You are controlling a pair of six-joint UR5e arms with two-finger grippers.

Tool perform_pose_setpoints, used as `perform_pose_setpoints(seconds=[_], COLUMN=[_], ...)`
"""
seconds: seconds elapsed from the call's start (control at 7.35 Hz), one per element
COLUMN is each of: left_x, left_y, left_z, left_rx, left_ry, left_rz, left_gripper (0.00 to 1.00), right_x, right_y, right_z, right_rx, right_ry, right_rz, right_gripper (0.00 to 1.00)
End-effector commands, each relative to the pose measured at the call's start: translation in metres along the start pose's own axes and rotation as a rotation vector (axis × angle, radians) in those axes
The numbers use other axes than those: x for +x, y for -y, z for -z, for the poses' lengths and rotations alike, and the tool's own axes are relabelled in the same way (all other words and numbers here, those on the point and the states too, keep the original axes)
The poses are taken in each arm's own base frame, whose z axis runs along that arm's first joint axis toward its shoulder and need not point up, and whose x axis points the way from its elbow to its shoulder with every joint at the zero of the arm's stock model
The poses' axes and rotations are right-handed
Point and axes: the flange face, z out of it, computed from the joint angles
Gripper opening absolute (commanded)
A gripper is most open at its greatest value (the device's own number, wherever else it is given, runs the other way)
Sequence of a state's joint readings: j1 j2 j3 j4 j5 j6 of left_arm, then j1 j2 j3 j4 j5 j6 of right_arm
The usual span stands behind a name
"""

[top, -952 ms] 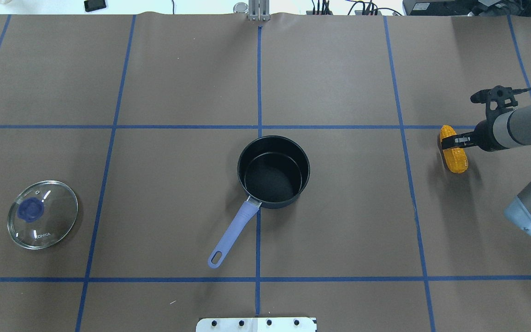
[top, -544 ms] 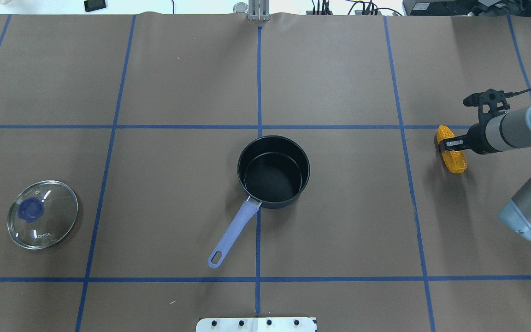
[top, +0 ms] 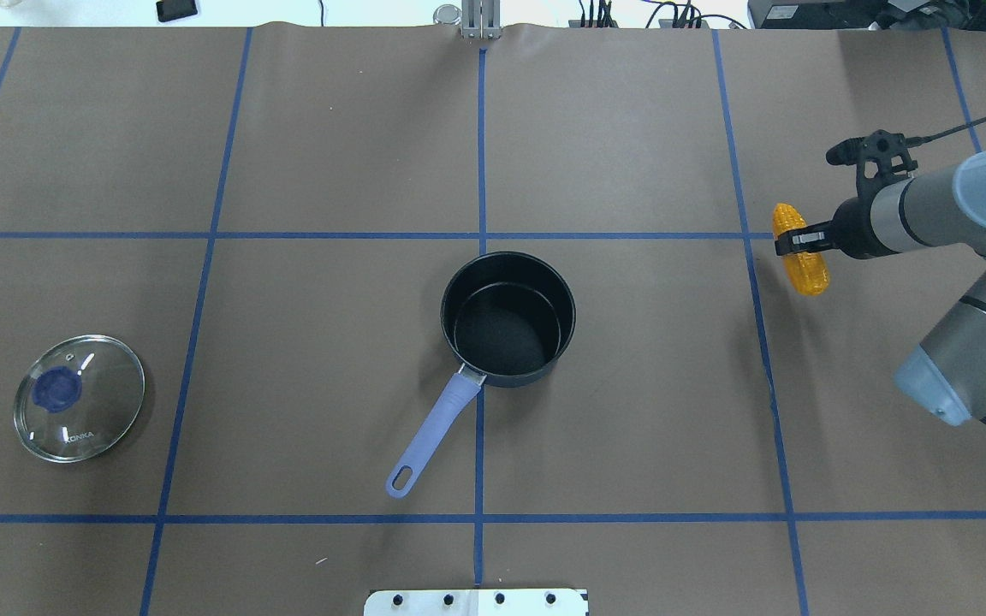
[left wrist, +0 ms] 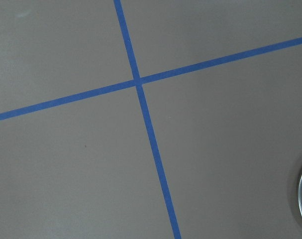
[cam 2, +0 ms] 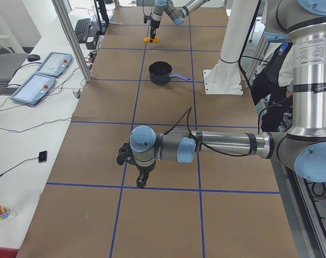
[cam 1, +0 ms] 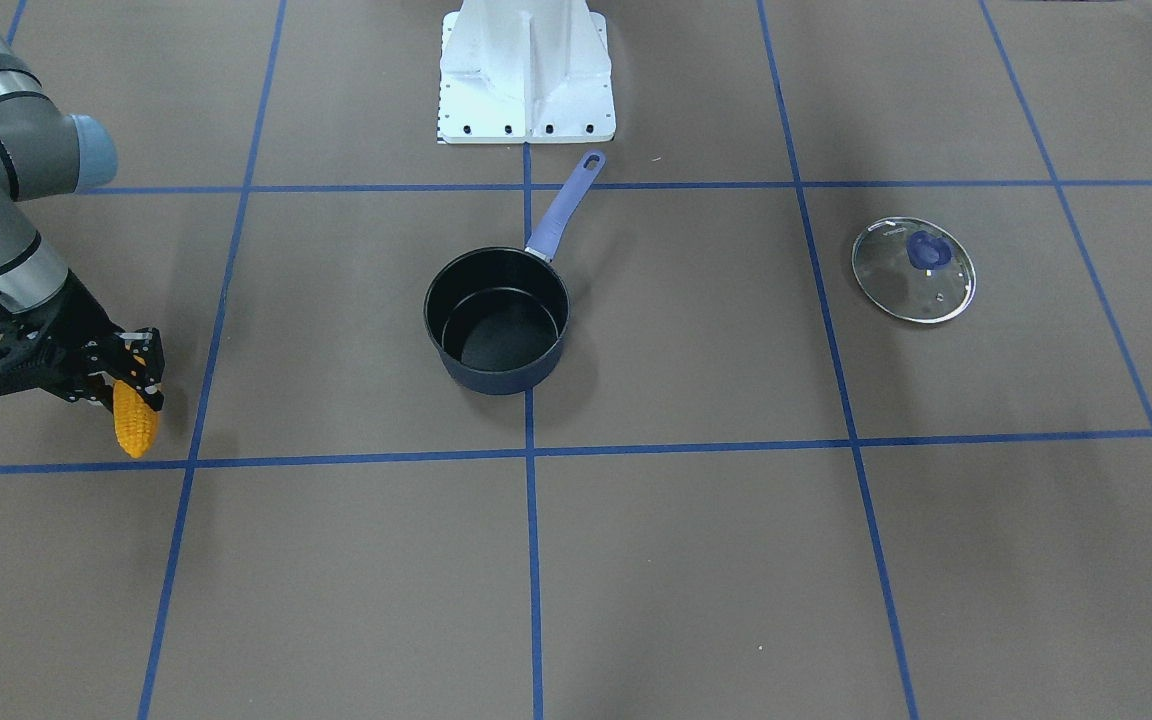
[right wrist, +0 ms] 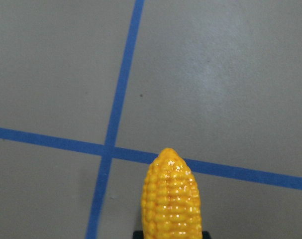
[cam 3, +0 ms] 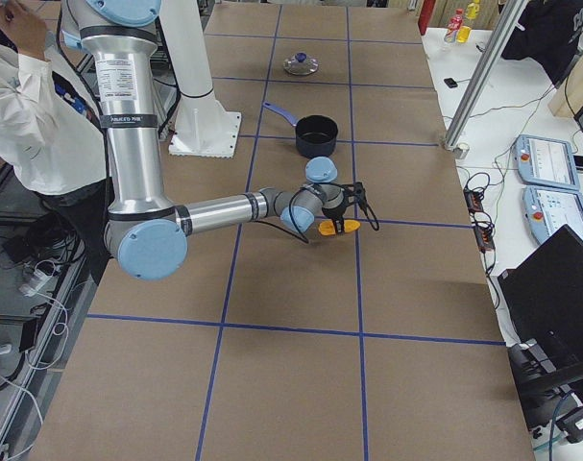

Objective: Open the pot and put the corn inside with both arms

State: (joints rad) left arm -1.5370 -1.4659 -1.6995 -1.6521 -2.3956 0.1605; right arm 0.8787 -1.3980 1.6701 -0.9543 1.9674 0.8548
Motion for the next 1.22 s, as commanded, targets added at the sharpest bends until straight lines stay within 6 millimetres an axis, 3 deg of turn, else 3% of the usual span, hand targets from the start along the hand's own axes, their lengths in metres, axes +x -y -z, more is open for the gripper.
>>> perform_pose_setpoints(seconds=[0.0, 0.27, 0.41, 0.54, 0.82, 1.09], left_x=[0.0, 0.001, 0.001, 0.001, 0.0, 0.0], left_y=[-0.001, 0.0, 0.0, 0.001, 0.0, -0.002], left_z=[0.0, 0.0, 0.0, 0.001, -0.001, -0.002], left_rx=[0.0, 0.002, 0.002, 0.003, -0.001, -0.004], left_ry=[-0.001, 0.0, 0.0, 0.0, -0.001, -0.001], left_rz=[0.0, -0.004, -0.004, -0.005, -0.004, 0.0], left_gripper=[0.98, 0.98, 0.98, 0.98, 0.98, 0.98], right_x=[-0.119, -0.22, -0.287, -0.332, -0.376, -0.387], right_y=[0.055, 0.046, 0.041, 0.026, -0.017, -0.036], right_z=[0.044, 0.036, 0.04, 0.041, 0.017, -0.004], right_rx=[-0.013, -0.005, -0.021, -0.013, 0.03, 0.031], right_ry=[0.006, -0.002, -0.049, -0.069, -0.096, -0.128], right_rz=[-0.119, -0.24, -0.313, -0.359, -0.386, -0.372], right_gripper=[0.0, 0.0, 0.04, 0.07, 0.14, 0.24])
